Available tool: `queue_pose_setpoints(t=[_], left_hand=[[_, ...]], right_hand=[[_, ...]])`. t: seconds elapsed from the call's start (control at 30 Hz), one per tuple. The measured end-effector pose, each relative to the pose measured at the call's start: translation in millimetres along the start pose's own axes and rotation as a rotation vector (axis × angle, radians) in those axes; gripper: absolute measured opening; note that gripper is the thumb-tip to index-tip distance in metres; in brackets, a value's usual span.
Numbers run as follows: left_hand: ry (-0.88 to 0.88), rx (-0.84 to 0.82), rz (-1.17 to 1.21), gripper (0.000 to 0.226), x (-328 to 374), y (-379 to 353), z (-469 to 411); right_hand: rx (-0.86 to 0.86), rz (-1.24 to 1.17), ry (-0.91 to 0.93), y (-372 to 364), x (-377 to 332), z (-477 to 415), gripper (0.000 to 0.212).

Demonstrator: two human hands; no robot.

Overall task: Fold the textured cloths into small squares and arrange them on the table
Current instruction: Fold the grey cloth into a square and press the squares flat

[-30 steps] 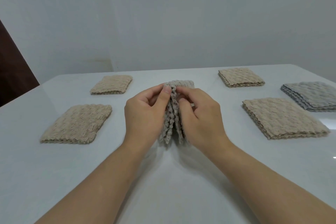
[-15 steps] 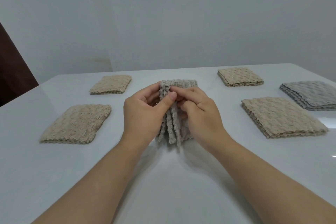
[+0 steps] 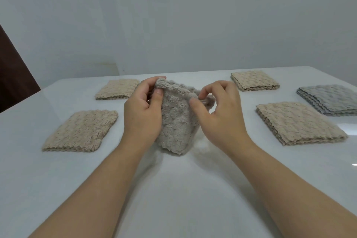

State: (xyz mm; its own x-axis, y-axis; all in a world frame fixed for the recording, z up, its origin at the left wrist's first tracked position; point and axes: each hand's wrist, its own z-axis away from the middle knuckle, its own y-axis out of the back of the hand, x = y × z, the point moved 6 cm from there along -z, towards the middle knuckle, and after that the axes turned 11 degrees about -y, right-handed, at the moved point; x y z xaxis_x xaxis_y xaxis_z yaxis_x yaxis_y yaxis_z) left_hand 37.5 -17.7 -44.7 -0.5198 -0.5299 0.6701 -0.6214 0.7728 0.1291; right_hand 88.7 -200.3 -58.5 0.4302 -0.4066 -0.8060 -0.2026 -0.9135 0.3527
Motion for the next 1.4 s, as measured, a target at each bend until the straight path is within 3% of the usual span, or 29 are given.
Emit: queue_pose_setpoints(t=[0.17,0.5,0.63,0.77,0.9,0.97,1.1,1.27,1.4], left_hand=[[-0.02,-0.032,-0.018,0.03,0,3,-4],[-0.017,0.015,-0.088,0.024,-10,13,-9],[-0.084,0.002,-0.242,0.019,-9,16,-11],[-0.071,-0.046,-0.406,0.018,-15,15,-10],[-0.051,-0.124,-0.464,0.022,-19,12,-9],[-0.039,-0.162,-0.444,0.019,-21,10,-9],[0.053,-0.271,-0.374,0.016,-31,3,-5],[0.237,-0.225,-0.259,0.014,-42,2,-4],[0.376,-0.226,-0.119,0.022,-49,0,2]], right_hand=[[-0.233,-0.018,-0.092,-7,8,-3,0.023],[-0.387,-0.023,-0.113,-11,10,-2,0.035],[-0.442,-0.058,-0.086,-13,7,0,0.04],[-0.54,-0.244,-0.076,-15,1,2,0.032],[-0.651,-0.427,-0.181,-16,2,0,0.037],[-0.676,-0.483,-0.241,-13,4,-2,0.049],[-0.679,-0.467,-0.329,-11,8,-4,0.061],[-0.605,-0.396,-0.441,-13,23,-9,0.032],[-0.615,-0.369,-0.559,-20,33,-3,0.032]])
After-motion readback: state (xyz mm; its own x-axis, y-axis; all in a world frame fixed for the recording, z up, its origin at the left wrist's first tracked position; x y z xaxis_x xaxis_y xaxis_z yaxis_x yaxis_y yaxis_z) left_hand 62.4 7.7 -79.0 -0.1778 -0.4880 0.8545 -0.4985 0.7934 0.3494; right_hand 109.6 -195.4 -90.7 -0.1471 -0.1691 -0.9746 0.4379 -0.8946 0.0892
